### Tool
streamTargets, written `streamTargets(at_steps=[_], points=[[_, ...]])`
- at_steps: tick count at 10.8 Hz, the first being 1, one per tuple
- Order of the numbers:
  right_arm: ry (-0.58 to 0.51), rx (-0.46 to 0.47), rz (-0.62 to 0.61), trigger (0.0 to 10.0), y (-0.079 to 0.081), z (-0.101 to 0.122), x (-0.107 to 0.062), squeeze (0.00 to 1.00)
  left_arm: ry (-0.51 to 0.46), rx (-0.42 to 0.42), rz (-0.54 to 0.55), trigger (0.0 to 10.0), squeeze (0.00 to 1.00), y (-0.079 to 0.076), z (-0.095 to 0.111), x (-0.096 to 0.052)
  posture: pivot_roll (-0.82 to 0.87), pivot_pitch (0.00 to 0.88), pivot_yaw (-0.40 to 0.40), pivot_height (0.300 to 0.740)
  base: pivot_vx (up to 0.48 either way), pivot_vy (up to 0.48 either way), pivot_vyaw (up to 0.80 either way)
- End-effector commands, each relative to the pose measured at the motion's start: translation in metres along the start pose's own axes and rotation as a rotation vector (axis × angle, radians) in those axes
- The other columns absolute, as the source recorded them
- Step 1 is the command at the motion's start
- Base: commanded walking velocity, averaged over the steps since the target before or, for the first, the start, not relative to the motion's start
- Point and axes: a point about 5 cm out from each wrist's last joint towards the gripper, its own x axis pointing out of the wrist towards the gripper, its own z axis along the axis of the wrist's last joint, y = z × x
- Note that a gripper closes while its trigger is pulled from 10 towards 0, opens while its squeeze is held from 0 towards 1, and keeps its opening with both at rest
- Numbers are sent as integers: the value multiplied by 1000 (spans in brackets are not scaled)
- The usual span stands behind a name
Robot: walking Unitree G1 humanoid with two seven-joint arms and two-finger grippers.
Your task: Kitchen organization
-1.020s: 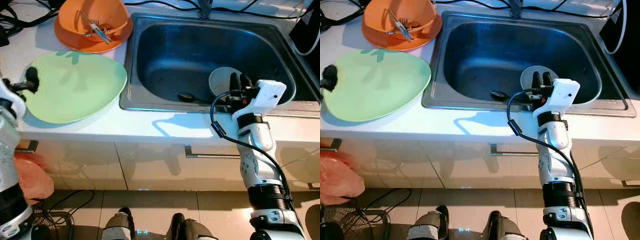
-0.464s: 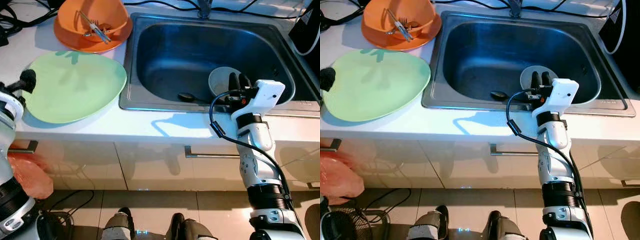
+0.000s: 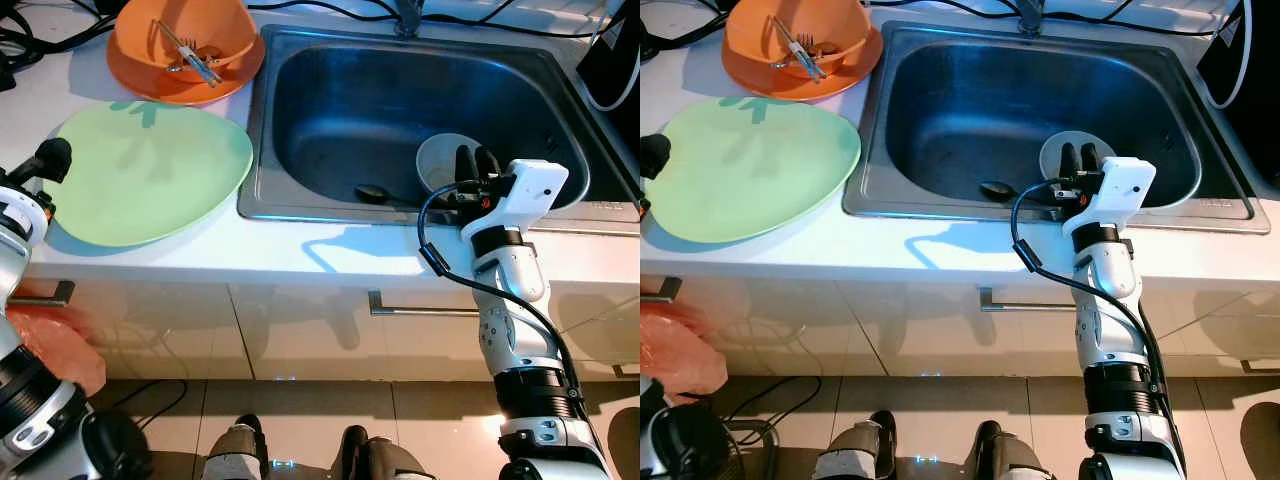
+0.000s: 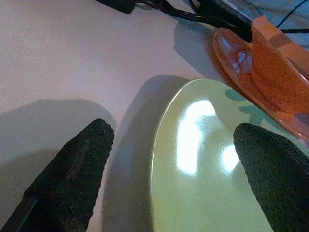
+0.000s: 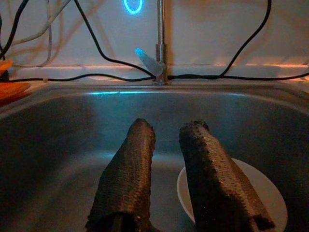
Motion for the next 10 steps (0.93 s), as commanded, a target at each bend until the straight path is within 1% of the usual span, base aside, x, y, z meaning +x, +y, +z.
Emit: streamTargets(at_steps=[1, 4, 7, 10], points=[[54, 8, 2, 10000, 1, -11, -4, 0, 19, -27, 2, 10000, 0, 0, -1, 0, 239, 232, -67, 740, 0, 0, 0], [56, 12, 11, 10000, 3, -12, -5, 0, 43, -61, 6, 10000, 0, -1, -2, 1, 238, 233, -63, 740, 0, 0, 0], [58, 12, 16, 10000, 3, -12, -5, 0, 66, -121, 17, 10000, 0, -1, -7, 1, 236, 236, -62, 740, 0, 0, 0], [58, 12, 19, 10000, 4, -11, -5, 0, 114, -164, 20, 10000, 0, -3, -19, 4, 226, 233, -59, 740, 0, 0, 0]])
